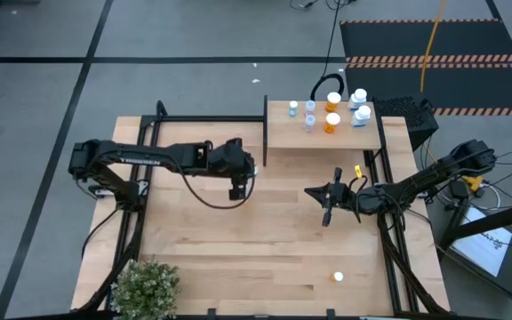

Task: Pick and place medicine bottles onto shelf by color
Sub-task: Put the blue pill bottle on the shelf aligned with the other blue pill bottle

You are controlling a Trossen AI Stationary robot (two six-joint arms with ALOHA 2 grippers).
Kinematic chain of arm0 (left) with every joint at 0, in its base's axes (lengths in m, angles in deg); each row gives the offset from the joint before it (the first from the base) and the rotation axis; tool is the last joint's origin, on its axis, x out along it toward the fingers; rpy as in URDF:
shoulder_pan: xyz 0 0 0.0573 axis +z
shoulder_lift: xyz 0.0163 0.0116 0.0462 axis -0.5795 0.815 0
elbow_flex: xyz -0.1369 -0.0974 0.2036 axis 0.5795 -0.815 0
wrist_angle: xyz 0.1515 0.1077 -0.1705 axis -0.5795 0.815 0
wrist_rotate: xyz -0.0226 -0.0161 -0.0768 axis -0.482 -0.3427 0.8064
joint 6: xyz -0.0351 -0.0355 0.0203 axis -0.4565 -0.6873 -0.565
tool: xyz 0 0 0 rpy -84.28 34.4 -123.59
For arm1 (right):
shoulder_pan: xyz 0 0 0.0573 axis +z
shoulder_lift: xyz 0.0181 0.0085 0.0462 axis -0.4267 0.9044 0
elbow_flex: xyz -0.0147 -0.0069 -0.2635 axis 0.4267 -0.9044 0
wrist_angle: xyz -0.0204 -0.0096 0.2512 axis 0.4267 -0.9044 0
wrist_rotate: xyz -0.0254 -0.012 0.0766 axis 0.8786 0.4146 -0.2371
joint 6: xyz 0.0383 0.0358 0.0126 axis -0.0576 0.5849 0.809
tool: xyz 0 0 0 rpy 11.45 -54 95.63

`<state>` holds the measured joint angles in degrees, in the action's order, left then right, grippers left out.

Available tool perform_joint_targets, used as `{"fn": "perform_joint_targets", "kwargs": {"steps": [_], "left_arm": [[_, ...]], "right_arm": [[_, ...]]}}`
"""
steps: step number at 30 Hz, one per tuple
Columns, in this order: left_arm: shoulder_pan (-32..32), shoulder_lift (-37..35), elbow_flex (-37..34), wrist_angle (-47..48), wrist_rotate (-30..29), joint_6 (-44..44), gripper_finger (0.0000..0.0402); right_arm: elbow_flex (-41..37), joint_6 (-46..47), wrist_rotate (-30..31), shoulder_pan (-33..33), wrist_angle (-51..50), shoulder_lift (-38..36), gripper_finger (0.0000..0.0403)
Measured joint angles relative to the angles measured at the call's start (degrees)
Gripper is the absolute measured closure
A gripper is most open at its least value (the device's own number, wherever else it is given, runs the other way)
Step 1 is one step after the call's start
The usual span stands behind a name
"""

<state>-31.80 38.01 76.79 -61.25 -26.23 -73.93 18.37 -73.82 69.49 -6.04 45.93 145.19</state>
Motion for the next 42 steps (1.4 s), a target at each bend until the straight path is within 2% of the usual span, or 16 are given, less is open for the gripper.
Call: {"fn": "perform_joint_targets", "kwargs": {"steps": [13, 30, 42], "left_arm": [[3.75, -0.04, 10.16, 2.34, 0.06, 4.03, 0.0277], [9.71, -0.04, 16.5, 2.13, 2.05, 6.96, 0.0277], [11.4, -0.02, 17.35, -3.32, 4.06, 8.03, 0.0277]], "right_arm": [[0.0, 0.0, 0.0, 0.0, 0.02, 0.0, 0.0399], [0.0, 0.02, 0.02, -0.04, 0.02, 0.02, 0.0399], [0.0, -0.06, 0.03, -0.15, 0.03, 0.02, 0.0399]]}}
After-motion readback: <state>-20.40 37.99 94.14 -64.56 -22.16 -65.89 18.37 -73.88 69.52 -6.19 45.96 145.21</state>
